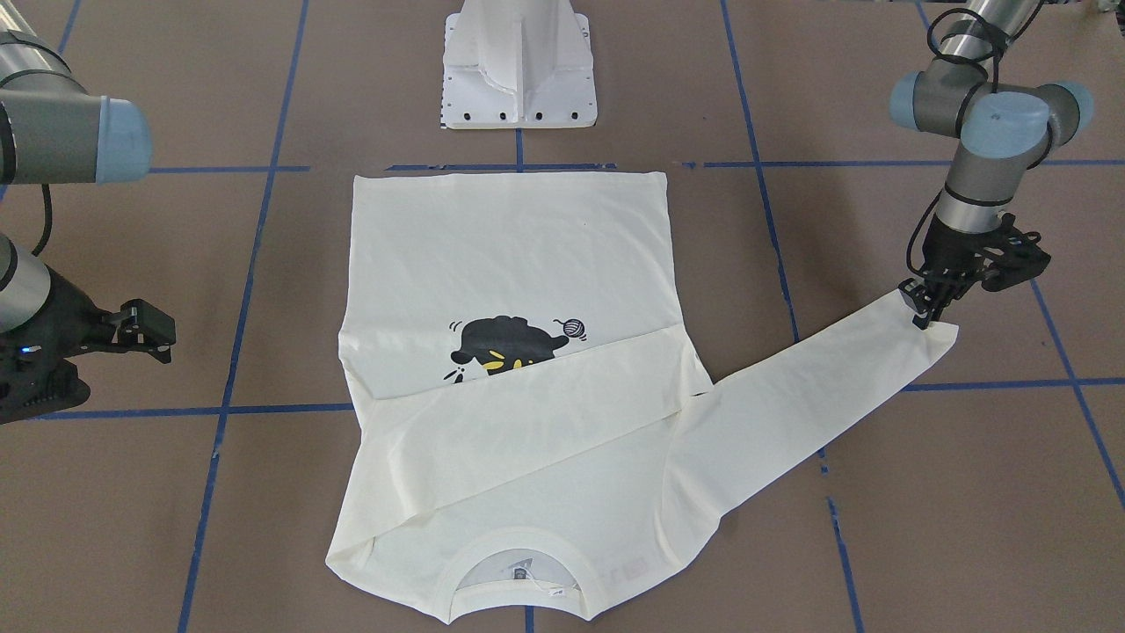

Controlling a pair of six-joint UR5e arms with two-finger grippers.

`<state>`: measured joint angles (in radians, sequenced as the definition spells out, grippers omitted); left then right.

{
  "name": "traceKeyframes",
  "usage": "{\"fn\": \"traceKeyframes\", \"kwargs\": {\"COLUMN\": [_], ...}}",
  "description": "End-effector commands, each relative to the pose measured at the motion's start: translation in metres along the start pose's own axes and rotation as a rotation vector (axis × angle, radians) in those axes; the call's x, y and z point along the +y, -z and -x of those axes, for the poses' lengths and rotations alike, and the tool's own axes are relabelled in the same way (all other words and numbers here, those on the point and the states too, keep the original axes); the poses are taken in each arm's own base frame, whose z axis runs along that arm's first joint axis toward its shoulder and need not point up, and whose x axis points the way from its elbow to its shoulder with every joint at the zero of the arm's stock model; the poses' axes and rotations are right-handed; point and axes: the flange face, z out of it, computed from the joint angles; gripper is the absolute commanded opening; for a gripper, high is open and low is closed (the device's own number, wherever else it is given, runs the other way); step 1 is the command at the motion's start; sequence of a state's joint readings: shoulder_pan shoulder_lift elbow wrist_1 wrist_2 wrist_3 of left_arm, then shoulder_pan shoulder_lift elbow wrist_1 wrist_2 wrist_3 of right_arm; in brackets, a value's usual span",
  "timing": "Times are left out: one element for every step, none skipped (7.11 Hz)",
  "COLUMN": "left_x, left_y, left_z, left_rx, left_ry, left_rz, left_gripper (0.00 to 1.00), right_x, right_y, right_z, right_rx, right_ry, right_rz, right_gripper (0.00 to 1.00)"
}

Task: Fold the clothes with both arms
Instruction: 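Grasp the sleeve cuff nearest the left gripper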

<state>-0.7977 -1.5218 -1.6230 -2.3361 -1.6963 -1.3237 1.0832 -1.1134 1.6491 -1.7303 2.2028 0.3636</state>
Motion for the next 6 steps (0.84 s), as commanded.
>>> {"fn": "traceKeyframes", "kwargs": {"left_x": [0.001, 0.002, 0.000, -0.004, -0.016, -0.027], "left_y": [0.010, 0.010, 0.014, 0.021, 0.028, 0.034], "left_z": [-0.013, -0.015, -0.021, -0.047, -0.096, -0.144], "left_rx": [0.035, 0.040, 0.052, 0.070, 0.051, 0.042], "left_ry": [-0.004, -0.004, -0.005, -0.007, 0.005, 0.061], "left_rz": [0.026, 0.034, 0.032, 0.030, 0.034, 0.035], "left_gripper": [0.00, 0.00, 0.00, 0.00, 0.00, 0.00], "right_x": [0.000, 0.001, 0.001, 0.001, 0.001, 0.001], "right_y": [-0.001, -0.002, -0.001, -0.002, -0.001, -0.001], "right_z": [-0.002, -0.002, -0.003, -0.003, -0.003, -0.004], "right_rx": [0.001, 0.001, 0.002, 0.002, -0.002, -0.005], "right_ry": [-0.003, -0.003, -0.004, -0.005, -0.006, -0.007], "right_rz": [0.002, 0.004, 0.003, 0.004, 0.005, 0.005], "right_gripper": [1.00, 1.00, 1.00, 1.00, 1.00, 1.00]}}
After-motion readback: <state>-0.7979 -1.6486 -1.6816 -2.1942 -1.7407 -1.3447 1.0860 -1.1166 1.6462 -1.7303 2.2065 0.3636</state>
